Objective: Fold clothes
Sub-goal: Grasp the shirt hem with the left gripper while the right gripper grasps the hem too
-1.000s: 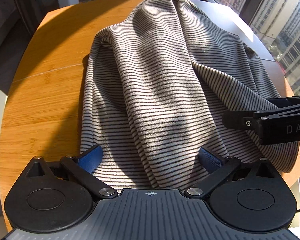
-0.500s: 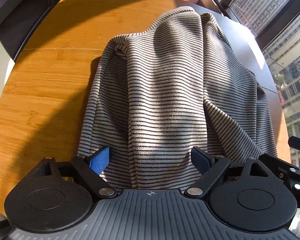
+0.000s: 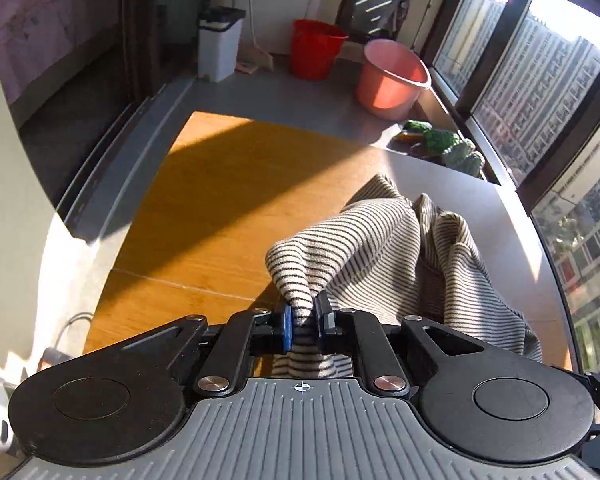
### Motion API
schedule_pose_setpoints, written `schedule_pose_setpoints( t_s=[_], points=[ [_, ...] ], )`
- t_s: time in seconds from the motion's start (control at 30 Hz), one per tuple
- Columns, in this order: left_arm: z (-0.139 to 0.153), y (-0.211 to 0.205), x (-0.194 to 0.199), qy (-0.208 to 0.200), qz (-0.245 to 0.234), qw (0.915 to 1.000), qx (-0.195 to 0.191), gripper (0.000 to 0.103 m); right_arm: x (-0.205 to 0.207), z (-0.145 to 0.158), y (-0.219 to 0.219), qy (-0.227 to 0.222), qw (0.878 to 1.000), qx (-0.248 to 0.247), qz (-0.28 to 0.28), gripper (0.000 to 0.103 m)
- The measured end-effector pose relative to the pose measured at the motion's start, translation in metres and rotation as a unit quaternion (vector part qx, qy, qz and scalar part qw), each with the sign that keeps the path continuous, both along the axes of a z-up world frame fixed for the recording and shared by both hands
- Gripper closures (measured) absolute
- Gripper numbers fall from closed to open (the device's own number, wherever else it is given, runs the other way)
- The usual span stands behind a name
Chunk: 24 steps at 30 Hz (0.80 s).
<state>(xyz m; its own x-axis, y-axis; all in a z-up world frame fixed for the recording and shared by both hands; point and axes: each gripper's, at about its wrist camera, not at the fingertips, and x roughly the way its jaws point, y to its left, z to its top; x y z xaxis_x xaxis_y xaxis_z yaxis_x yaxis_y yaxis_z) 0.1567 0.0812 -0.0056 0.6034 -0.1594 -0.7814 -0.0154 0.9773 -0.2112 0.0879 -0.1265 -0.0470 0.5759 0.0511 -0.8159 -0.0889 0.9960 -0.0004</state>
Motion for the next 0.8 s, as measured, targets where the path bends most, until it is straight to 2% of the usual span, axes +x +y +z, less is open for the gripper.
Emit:
schedule_pose_setpoints(
  t_s=[0.1,0.2,0.27,0.3,0.37,0.4,0.5,0.53,0.6,0.7,0.77,0.8],
  points=[
    [-0.006,0.032,0.035,0.02,0.029,0.9993,-0.013,0.09,0.019,-0.003,0.02,-0.003,1.0,-0.011,0.016,0.025],
    [-0.02,0.054,0.057,0.049,0.031,0.9979,-0.029,0.09,0.03,-0.011,0.045,-0.004,0.998,-0.044,0.048,0.026],
    [-0.03,0.061,0.062,0.063,0.031,0.997,-0.034,0.088,0.04,-0.011,0.059,-0.017,0.995,-0.077,0.058,0.031],
    [-0.034,0.064,0.064,0.067,0.035,0.9965,-0.034,0.084,0.046,-0.01,0.064,-0.024,0.994,-0.095,0.058,0.038],
    [-0.039,0.068,0.066,0.074,0.047,0.9956,-0.034,0.074,0.068,-0.007,0.065,-0.026,0.993,-0.11,0.031,0.044],
    [-0.043,0.073,0.065,0.077,0.065,0.9944,-0.031,0.067,0.08,-0.008,0.063,-0.023,0.994,-0.108,0.018,0.044],
    [-0.05,0.091,0.064,0.098,0.094,0.9896,-0.048,0.064,0.116,-0.024,0.058,0.017,0.992,-0.122,0.012,0.044],
    [-0.05,0.098,0.063,0.107,0.101,0.9875,-0.057,0.064,0.122,-0.026,0.054,0.029,0.992,-0.122,0.02,0.048],
    [-0.047,0.105,0.061,0.11,0.105,0.9864,-0.062,0.056,0.133,-0.031,0.046,0.053,0.991,-0.12,0.037,0.083],
    [-0.037,0.106,0.059,0.091,0.09,0.9897,-0.065,0.045,0.138,-0.002,0.017,0.023,0.992,-0.122,0.032,0.09],
    [-0.03,0.1,0.059,0.071,0.071,0.9927,-0.067,0.04,0.146,0.021,-0.006,-0.013,0.988,-0.153,0.006,0.095],
    [-0.026,0.097,0.06,0.061,0.061,0.9939,-0.068,0.031,0.153,0.027,-0.02,-0.021,0.988,-0.155,-0.007,0.095]
  ],
)
